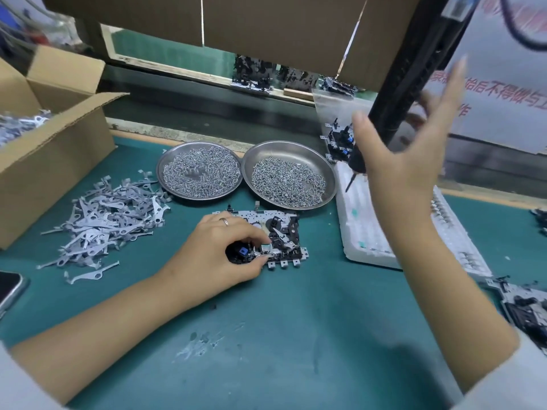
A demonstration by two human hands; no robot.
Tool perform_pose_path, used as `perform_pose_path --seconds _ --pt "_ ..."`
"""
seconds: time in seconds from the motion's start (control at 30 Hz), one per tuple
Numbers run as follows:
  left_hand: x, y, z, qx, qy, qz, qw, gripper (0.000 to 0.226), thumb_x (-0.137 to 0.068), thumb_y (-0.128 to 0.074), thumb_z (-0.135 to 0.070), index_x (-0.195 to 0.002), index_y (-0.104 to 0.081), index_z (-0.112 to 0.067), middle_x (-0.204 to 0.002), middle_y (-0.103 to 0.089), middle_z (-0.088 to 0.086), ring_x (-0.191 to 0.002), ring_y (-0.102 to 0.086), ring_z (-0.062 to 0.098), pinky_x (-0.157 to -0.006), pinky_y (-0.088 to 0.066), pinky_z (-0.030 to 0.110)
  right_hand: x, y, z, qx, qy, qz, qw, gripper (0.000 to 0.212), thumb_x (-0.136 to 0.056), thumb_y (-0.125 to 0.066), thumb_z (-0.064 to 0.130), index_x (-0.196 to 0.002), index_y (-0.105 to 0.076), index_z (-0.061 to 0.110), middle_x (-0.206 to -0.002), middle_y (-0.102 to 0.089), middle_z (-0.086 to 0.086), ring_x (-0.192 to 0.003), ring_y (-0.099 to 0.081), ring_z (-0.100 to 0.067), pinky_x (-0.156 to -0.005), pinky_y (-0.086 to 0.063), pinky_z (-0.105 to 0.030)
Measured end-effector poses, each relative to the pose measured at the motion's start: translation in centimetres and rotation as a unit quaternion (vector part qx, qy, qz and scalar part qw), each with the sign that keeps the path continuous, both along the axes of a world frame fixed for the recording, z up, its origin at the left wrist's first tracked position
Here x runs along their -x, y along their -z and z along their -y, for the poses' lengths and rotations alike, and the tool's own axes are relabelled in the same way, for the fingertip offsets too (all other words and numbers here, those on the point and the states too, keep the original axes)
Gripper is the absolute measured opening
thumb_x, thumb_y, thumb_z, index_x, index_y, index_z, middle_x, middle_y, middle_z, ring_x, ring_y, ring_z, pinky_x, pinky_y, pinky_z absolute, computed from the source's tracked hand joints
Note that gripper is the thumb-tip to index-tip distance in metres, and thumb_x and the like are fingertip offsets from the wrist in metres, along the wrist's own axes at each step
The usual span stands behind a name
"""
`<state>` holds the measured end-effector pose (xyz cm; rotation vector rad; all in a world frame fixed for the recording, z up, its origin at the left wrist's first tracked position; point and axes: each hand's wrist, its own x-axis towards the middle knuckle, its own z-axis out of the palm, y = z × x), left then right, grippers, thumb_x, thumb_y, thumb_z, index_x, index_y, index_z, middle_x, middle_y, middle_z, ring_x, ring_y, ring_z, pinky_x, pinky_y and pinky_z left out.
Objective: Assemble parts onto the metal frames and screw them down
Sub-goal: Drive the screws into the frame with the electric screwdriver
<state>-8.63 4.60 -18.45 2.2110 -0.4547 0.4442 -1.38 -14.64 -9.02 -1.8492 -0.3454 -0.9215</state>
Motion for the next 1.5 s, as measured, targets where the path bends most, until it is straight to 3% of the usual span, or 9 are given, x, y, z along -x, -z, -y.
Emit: perform_pose_path --seconds 0.07,0.2,0.27,0.37,0.4,0.53,0.7,1.07,1.5 --pt "0.1 -0.1 0.0 0.004 -0.002 -0.004 1.0 0.021 -0.069 -0.084 -0.01 -0.086 -0.074 -0.017 -0.079 -0.065 -0.016 -0.081 -0.053 0.003 -0.086 -0.043 0.034 -1.3 -1.2 -0.5 -0.047 -0.033 -0.045 0.997 0.093 -0.082 -0.07 0.027 -0.15 -0.008 0.015 -0.135 -0.046 -0.003 -0.117 -0.051 -0.01 -0.099 -0.044 -0.031" --pt "0.0 -0.2 0.1 0.009 -0.009 -0.008 1.0 0.021 -0.067 -0.084 -0.01 -0.085 -0.075 -0.017 -0.077 -0.061 -0.022 -0.081 -0.053 0.003 -0.086 -0.043 0.035 -2.6 -1.4 -2.0 -0.119 -0.061 -0.024 0.991 0.069 -0.087 -0.063 0.011 -0.144 -0.023 0.006 -0.089 -0.052 0.026 -0.076 -0.055 0.016 -0.07 -0.042 -0.004" --pt "-0.1 0.0 0.1 0.017 -0.01 -0.008 1.0 0.021 -0.067 -0.084 -0.011 -0.084 -0.076 -0.019 -0.077 -0.063 -0.021 -0.083 -0.053 0.002 -0.087 -0.043 0.035 -2.4 -1.1 -2.9 -0.132 -0.071 -0.014 0.989 0.063 -0.088 -0.06 0.008 -0.141 -0.026 0.007 -0.087 -0.052 0.019 -0.072 -0.056 0.011 -0.065 -0.044 -0.007" --pt "-0.2 0.3 0.0 0.017 -0.013 -0.005 1.0 0.019 -0.066 -0.08 -0.024 -0.084 -0.076 -0.021 -0.078 -0.067 -0.014 -0.084 -0.054 0.004 -0.089 -0.041 0.033 -1.0 -0.7 -4.5 -0.155 -0.129 -0.025 0.979 0.056 -0.086 -0.06 0.01 -0.133 -0.03 0.016 -0.083 -0.056 -0.01 -0.064 -0.058 -0.025 -0.06 -0.053 -0.042" --pt "-0.2 0.3 0.0 0.019 -0.015 -0.005 1.0 0.019 -0.066 -0.078 -0.026 -0.084 -0.076 -0.022 -0.079 -0.067 -0.015 -0.085 -0.053 0.004 -0.089 -0.04 0.032 -0.6 -0.4 -4.8 -0.157 -0.146 -0.03 0.976 0.052 -0.086 -0.06 0.011 -0.13 -0.032 0.018 -0.084 -0.055 -0.018 -0.061 -0.056 -0.032 -0.056 -0.052 -0.045" --pt "-0.2 0.2 0.0 0.023 -0.017 -0.011 1.0 0.022 -0.066 -0.085 -0.015 -0.085 -0.076 -0.022 -0.08 -0.066 -0.021 -0.087 -0.053 0.004 -0.09 -0.041 0.034 1.2 1.3 -5.7 -0.193 -0.218 -0.057 0.955 0.036 -0.086 -0.058 0.011 -0.114 -0.037 0.013 -0.066 -0.052 -0.009 -0.045 -0.051 -0.021 -0.047 -0.045 -0.03" --pt "-0.1 0.1 -0.1 0.016 -0.014 -0.012 1.0 0.023 -0.066 -0.085 -0.013 -0.085 -0.076 -0.021 -0.079 -0.069 -0.013 -0.083 -0.056 0.007 -0.09 -0.04 0.031 2.7 2.6 -6.7 -0.229 -0.297 -0.039 0.926 0.024 -0.087 -0.051 -0.001 -0.095 -0.034 0.014 -0.051 -0.049 0.003 -0.041 -0.043 -0.02 -0.046 -0.041 -0.026" --pt "-0.2 0.1 0.1 0.005 -0.015 0.005 1.0 0.016 -0.063 -0.075 -0.024 -0.078 -0.073 -0.019 -0.073 -0.058 -0.022 -0.079 -0.053 0.005 -0.083 -0.038 0.024 3.3 3.7 -7.4 -0.255 -0.316 -0.049 0.913 0.026 -0.087 -0.051 -0.002 -0.097 -0.037 0.017 -0.053 -0.047 0.001 -0.041 -0.041 -0.022 -0.044 -0.039 -0.028" --pt "-0.3 0.3 -0.1 -0.003 -0.015 0.001 1.0 0.017 -0.064 -0.075 -0.026 -0.078 -0.074 -0.017 -0.075 -0.068 -0.009 -0.079 -0.055 0.009 -0.084 -0.042 0.03 3.5 3.8 -7.8 -0.265 -0.308 -0.047 0.913 0.027 -0.085 -0.051 -0.003 -0.096 -0.037 0.016 -0.058 -0.048 0.001 -0.04 -0.042 -0.022 -0.044 -0.04 -0.027"
